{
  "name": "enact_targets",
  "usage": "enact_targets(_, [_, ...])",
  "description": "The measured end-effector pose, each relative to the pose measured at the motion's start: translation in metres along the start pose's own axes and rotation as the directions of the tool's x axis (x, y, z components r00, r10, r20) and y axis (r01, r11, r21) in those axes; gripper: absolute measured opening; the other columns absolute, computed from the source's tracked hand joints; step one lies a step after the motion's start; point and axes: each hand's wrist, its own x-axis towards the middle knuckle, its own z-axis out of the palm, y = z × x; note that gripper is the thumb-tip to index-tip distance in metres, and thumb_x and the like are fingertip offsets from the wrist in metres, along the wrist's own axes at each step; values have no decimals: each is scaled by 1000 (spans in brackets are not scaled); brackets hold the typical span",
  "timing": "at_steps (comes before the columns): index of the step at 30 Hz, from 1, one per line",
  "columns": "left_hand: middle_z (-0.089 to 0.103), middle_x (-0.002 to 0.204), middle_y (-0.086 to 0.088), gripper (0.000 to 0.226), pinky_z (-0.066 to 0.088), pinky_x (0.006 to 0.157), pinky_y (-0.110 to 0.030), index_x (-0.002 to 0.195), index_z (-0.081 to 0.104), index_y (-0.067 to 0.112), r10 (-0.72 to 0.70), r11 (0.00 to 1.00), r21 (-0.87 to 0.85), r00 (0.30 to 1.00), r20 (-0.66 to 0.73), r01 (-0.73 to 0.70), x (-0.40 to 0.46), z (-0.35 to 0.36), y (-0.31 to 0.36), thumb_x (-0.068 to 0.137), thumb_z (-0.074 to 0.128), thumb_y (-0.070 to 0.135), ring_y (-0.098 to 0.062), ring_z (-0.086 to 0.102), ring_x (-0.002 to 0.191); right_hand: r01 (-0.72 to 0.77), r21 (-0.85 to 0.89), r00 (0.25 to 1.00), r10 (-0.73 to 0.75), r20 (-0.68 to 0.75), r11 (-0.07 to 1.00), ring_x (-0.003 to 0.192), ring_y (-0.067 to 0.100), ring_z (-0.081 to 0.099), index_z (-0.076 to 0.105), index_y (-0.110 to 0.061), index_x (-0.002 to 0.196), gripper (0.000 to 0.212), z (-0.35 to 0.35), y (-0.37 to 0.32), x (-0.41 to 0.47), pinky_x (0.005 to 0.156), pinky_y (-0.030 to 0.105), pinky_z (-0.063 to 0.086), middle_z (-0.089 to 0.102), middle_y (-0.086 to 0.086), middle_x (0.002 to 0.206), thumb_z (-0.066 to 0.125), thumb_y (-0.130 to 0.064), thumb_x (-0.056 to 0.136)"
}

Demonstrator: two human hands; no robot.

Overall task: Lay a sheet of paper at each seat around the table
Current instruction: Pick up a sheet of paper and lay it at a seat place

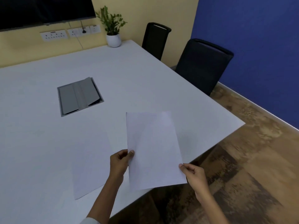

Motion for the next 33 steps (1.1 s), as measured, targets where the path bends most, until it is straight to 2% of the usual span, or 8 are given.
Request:
enact_targets(5, [79, 84, 0, 6, 55, 57, -18, 86, 78, 10, 48, 999, -15, 998, 30, -47, -19, 93, 11, 84, 75, 15, -9, 74, 71, 48, -22, 999, -47, 10, 999, 87, 15, 75, 80, -22, 85, 8, -95, -27, 18, 73, 23, 57, 80, -4, 87, 74, -18, 88])
enact_targets(8, [78, 80, 2, 5, 54, 59, -20, 83, 77, 10, 62, 998, -22, 998, 32, -62, -26, 153, 14, 83, 76, 15, -7, 73, 68, 83, -46, 997, -82, 12, 996, 80, 12, 76, 80, -29, 77, 16, -151, -42, 29, 67, 22, 59, 80, -7, 84, 73, -20, 89])
enact_targets(14, [78, 74, 5, 14, 53, 50, -12, 69, 78, 18, 76, 994, -86, 997, 16, -75, -32, 260, 13, 82, 76, 14, -6, 72, 63, 85, -64, 993, -90, -76, 994, 87, 18, 76, 80, -26, 77, 14, -240, -63, 66, 81, 36, 60, 80, -6, 84, 75, -21, 88])
enact_targets(17, [77, 72, 6, 19, 54, 54, -15, 66, 78, 23, 80, 991, -108, 997, -20, -82, -22, 308, 14, 82, 76, 13, -5, 72, 62, 90, -89, 992, -97, -81, 992, 87, 15, 75, 79, -28, 77, 14, -270, -73, 100, 83, 37, 61, 80, -9, 83, 75, -24, 88])
enact_targets(23, [78, 77, 4, 11, 55, 59, -21, 72, 78, 21, 111, 984, -135, 991, -72, -120, 28, 407, 25, 81, 76, 15, -9, 73, 66, 127, -125, 988, -136, -66, 984, 81, 1, 73, 76, -36, 69, 21, -331, -109, 193, 69, 18, 56, 78, -17, 80, 77, -24, 87])
enact_targets(25, [78, 78, 2, 8, 55, 56, -19, 74, 78, 19, 118, 980, -148, 990, -83, -129, 49, 446, 32, 80, 77, 15, -10, 73, 67, 135, -152, 988, -145, -54, 979, 81, 2, 74, 77, -35, 73, 17, -354, -125, 231, 70, 20, 58, 79, -16, 82, 77, -25, 87])
enact_targets(28, [78, 78, 1, 6, 55, 54, -15, 75, 78, 17, 118, 973, -185, 985, -123, -139, 79, 504, 45, 80, 77, 14, -10, 73, 66, 160, -187, 984, -172, -52, 969, 80, -10, 71, 80, -30, 86, 3, -389, -155, 286, 63, 6, 52, 76, -26, 77, 78, -28, 85])
enact_targets(33, [78, 78, 1, 5, 53, 54, -12, 75, 78, 15, 111, 964, -219, 978, -177, -149, 123, 587, 80, 80, 77, 14, -7, 72, 66, 204, -205, 978, -210, -11, 957, 83, -6, 72, 82, -23, 93, 15, -437, -214, 371, 72, 12, 50, 79, -18, 85, 78, -34, 84])
